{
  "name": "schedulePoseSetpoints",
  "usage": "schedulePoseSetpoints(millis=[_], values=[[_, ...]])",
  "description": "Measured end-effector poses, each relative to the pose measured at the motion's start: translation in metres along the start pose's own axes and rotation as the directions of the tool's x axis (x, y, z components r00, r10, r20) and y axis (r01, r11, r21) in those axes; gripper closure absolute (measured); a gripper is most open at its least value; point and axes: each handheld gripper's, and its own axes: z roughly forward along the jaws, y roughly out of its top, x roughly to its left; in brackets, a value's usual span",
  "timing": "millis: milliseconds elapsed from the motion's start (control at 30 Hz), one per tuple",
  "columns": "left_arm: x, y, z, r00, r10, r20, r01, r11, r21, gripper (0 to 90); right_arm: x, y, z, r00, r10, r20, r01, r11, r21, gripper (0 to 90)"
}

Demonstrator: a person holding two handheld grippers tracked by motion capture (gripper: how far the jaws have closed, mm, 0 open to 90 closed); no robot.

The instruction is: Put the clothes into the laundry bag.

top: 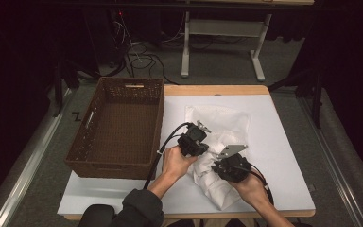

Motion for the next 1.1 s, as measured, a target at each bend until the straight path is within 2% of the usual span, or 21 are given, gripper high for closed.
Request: schedulePoseSetpoints(millis=[200,267,367,400,433,500,567,600,633,667,700,800,900,967,1033,1067,1100], values=[[0.001,-0.005,-0.011,0.9996,-0.012,0.026,0.013,0.9998,-0.012,90.0,-0.009,0.004,0.002,0.9962,0.020,0.085,-0.019,1.000,-0.017,78.8],[-0.002,-0.006,-0.014,0.9994,-0.003,0.035,0.003,1.0000,-0.008,90.0,-0.013,0.006,0.003,0.9944,0.035,0.100,-0.033,0.999,-0.018,78.9],[-0.005,-0.008,-0.015,0.9989,0.012,0.046,-0.012,0.9999,-0.001,90.0,-0.016,0.008,0.006,0.9883,0.038,0.148,-0.036,0.999,-0.016,78.9],[-0.007,-0.009,-0.016,0.9976,0.010,0.069,-0.010,0.9999,0.001,90.0,-0.018,0.008,0.006,0.9872,0.042,0.153,-0.039,0.999,-0.022,78.8],[-0.008,-0.010,-0.017,0.9972,0.016,0.074,-0.016,0.9999,0.001,90.0,-0.019,0.008,0.007,0.9841,0.040,0.173,-0.036,0.999,-0.028,78.3],[-0.012,-0.011,-0.018,0.9971,0.038,0.066,-0.038,0.9993,-0.004,90.0,-0.021,0.009,0.008,0.9782,0.048,0.202,-0.041,0.999,-0.036,77.9],[-0.014,-0.012,-0.020,0.9980,0.061,0.018,-0.060,0.9979,-0.024,89.9,-0.023,0.009,0.009,0.9806,0.062,0.186,-0.053,0.997,-0.050,77.8],[-0.012,-0.012,-0.020,0.9983,0.058,-0.001,-0.058,0.9975,-0.041,89.6,-0.022,0.009,0.009,0.9809,0.057,0.186,-0.049,0.998,-0.047,77.7],[-0.008,-0.011,-0.021,0.9992,0.033,-0.021,-0.034,0.9974,-0.064,88.4,-0.021,0.009,0.008,0.9813,0.047,0.187,-0.039,0.998,-0.045,77.5],[-0.004,-0.009,-0.020,0.9992,0.006,-0.039,-0.008,0.9979,-0.064,71.1,-0.019,0.008,0.008,0.9824,0.039,0.183,-0.032,0.999,-0.040,77.4],[-0.001,-0.007,-0.017,0.9986,-0.013,-0.051,0.009,0.9977,-0.067,64.1,-0.018,0.008,0.007,0.9835,0.035,0.178,-0.029,0.999,-0.037,77.3],[0.006,-0.003,-0.009,0.9969,-0.039,-0.068,0.034,0.9971,-0.068,48.2,-0.017,0.005,0.007,0.9863,0.035,0.161,-0.032,0.999,-0.024,76.9],[0.011,0.001,0.000,0.9970,-0.049,-0.060,0.044,0.9966,-0.070,40.9,-0.018,0.004,0.006,0.9902,0.037,0.135,-0.035,0.999,-0.016,76.9],[0.013,0.004,0.006,0.9974,-0.055,-0.047,0.051,0.9956,-0.079,39.2,-0.017,0.004,0.005,0.9920,0.039,0.120,-0.038,0.999,-0.013,76.4],[0.016,0.005,0.013,0.9978,-0.064,-0.021,0.062,0.9953,-0.074,42.1,-0.016,0.003,0.003,0.9937,0.042,0.104,-0.039,0.999,-0.021,75.8],[0.017,0.006,0.015,0.9981,-0.061,-0.008,0.060,0.9956,-0.072,49.0,-0.015,0.003,0.002,0.9945,0.041,0.096,-0.038,0.999,-0.031,75.7],[0.017,0.006,0.016,0.9983,-0.059,0.004,0.059,0.9953,-0.077,60.8,-0.014,0.002,0.000,0.9949,0.041,0.092,-0.038,0.999,-0.039,75.7]])
